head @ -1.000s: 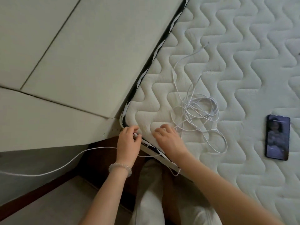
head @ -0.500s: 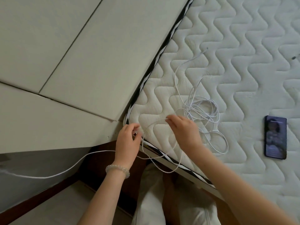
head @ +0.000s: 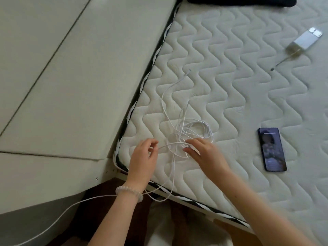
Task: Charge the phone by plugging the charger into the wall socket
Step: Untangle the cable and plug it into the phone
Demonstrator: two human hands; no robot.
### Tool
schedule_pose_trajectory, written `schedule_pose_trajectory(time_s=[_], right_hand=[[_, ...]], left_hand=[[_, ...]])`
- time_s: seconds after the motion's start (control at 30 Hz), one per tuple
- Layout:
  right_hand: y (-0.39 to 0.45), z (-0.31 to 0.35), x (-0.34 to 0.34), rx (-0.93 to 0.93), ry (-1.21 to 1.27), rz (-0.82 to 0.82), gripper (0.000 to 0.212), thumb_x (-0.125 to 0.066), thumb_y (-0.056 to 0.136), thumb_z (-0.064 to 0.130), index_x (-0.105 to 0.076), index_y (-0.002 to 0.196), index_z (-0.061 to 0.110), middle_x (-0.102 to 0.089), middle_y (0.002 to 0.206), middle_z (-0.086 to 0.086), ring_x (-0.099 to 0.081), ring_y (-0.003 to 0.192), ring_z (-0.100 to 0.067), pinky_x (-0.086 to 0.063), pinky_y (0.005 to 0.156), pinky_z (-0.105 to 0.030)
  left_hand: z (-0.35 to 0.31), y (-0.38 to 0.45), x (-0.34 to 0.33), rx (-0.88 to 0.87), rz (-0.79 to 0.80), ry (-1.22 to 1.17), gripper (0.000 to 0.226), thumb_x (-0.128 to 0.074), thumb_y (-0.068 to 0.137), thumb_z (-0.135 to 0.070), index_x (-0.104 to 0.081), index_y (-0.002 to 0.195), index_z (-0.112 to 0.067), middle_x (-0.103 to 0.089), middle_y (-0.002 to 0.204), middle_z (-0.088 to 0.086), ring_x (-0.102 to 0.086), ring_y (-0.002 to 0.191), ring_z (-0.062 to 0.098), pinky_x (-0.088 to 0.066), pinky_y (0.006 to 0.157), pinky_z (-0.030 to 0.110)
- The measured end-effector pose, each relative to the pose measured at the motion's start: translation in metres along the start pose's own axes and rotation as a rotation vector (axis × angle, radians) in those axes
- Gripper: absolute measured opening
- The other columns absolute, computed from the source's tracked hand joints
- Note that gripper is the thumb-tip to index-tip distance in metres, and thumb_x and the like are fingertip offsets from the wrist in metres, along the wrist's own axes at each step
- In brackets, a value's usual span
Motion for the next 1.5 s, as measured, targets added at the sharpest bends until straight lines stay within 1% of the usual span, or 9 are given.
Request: schedule_pose_trajectory(time_s=[0.27, 0.5, 0.67, 0.73, 0.97, 1.1, 1.27, 1.37, 1.5], right_hand=[[-0.015, -0.049, 0.009, -0.085, 0.008, 0.065, 0.055, -0.066, 0.079, 0.043, -0.057, 0.124, 0.013, -0.057, 0.129, -0.006, -0.054, 0.117, -0.022, -0.042, 0.095, -0.027], [-0.002, -0.076, 0.019, -0.156, -0.013, -0.006, 0.053, -0.068, 0.082, 0.034, -0.056, 0.126, 0.009, -0.055, 0.132, -0.01, -0.053, 0.12, -0.027, -0.047, 0.095, -0.038], [0.005, -0.084, 0.026, -0.169, -0.008, -0.019, 0.049, -0.063, 0.085, 0.033, -0.056, 0.125, 0.008, -0.055, 0.131, -0.011, -0.053, 0.119, -0.029, -0.046, 0.095, -0.037], [0.006, -0.086, 0.029, -0.174, -0.007, -0.031, 0.046, -0.063, 0.086, 0.032, -0.056, 0.125, 0.009, -0.055, 0.131, -0.011, -0.054, 0.118, -0.029, -0.047, 0.094, -0.037], [0.022, -0.076, 0.06, -0.273, 0.209, -0.272, 0.027, -0.046, 0.095, 0.006, -0.059, 0.118, 0.012, -0.064, 0.115, -0.004, -0.059, 0.102, -0.019, -0.038, 0.083, -0.014], [0.038, -0.051, 0.076, -0.306, 0.38, -0.307, 0.028, -0.049, 0.096, 0.016, -0.057, 0.122, 0.01, -0.069, 0.108, -0.002, -0.062, 0.104, -0.014, -0.047, 0.092, -0.028], [0.043, -0.047, 0.068, -0.658, 0.934, -0.213, 0.056, -0.062, 0.088, 0.03, -0.042, 0.138, 0.011, -0.072, 0.097, -0.014, -0.066, 0.094, -0.021, -0.049, 0.091, -0.026], [0.035, -0.056, 0.068, -0.731, 1.122, -0.293, 0.048, -0.063, 0.087, 0.021, -0.049, 0.131, 0.005, -0.075, 0.091, -0.008, -0.069, 0.093, -0.019, -0.05, 0.096, -0.042], [0.011, -0.076, 0.081, -0.78, 1.127, -0.42, 0.038, -0.063, 0.086, 0.014, -0.057, 0.123, 0.006, -0.076, 0.092, -0.007, -0.069, 0.093, -0.017, -0.053, 0.092, -0.034]], left_hand=[[-0.026, 0.036, -0.036, -0.024, 0.027, 0.039, 0.02, -0.05, 0.095, -0.02, -0.058, 0.113, -0.017, -0.058, 0.106, -0.004, -0.055, 0.088, 0.003, -0.045, 0.068, 0.009], [-0.013, 0.101, -0.075, 0.412, 0.058, -0.091, 0.036, -0.054, 0.089, -0.018, -0.05, 0.122, -0.005, -0.057, 0.112, 0.005, -0.049, 0.093, 0.016, -0.036, 0.079, 0.026], [0.002, 0.127, -0.096, 0.506, 0.058, -0.121, 0.01, -0.057, 0.085, -0.015, -0.06, 0.086, -0.006, -0.059, 0.082, 0.007, -0.053, 0.078, 0.023, -0.039, 0.07, 0.028], [0.0, 0.131, -0.103, 0.487, 0.053, -0.175, 0.019, -0.055, 0.085, -0.012, -0.056, 0.067, -0.01, -0.052, 0.065, 0.007, -0.048, 0.068, 0.022, -0.037, 0.063, 0.027], [-0.06, 0.095, -0.093, 0.142, 0.016, -0.18, 0.017, -0.056, 0.092, -0.022, -0.061, 0.084, -0.009, -0.061, 0.075, 0.001, -0.05, 0.064, 0.006, -0.04, 0.055, 0.008], [-0.084, 0.063, -0.089, -0.092, -0.004, -0.077, 0.009, -0.058, 0.091, -0.023, -0.059, 0.083, -0.019, -0.059, 0.078, -0.009, -0.053, 0.071, 0.009, -0.043, 0.063, 0.015], [-0.102, 0.03, -0.095, -0.44, -0.018, 0.21, 0.005, -0.053, 0.094, -0.025, -0.056, 0.092, -0.022, -0.057, 0.083, -0.009, -0.049, 0.078, 0.012, -0.044, 0.071, 0.025], [-0.112, 0.011, -0.096, -0.624, -0.042, 0.393, 0.008, -0.052, 0.093, -0.023, -0.058, 0.096, -0.018, -0.06, 0.084, -0.004, -0.05, 0.077, 0.015, -0.046, 0.072, 0.027], [-0.107, -0.009, -0.108, -0.712, 0.105, 0.433, 0.006, -0.059, 0.086, -0.019, -0.055, 0.09, -0.021, -0.058, 0.081, -0.006, -0.046, 0.076, 0.013, -0.039, 0.074, 0.024]])
Point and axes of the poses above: each hand's wrist, its own y-axis towards the middle knuckle, its own x-axis out of the back of the hand, z = x × y, the point moved 6 cm from there along y, towards the middle knuckle
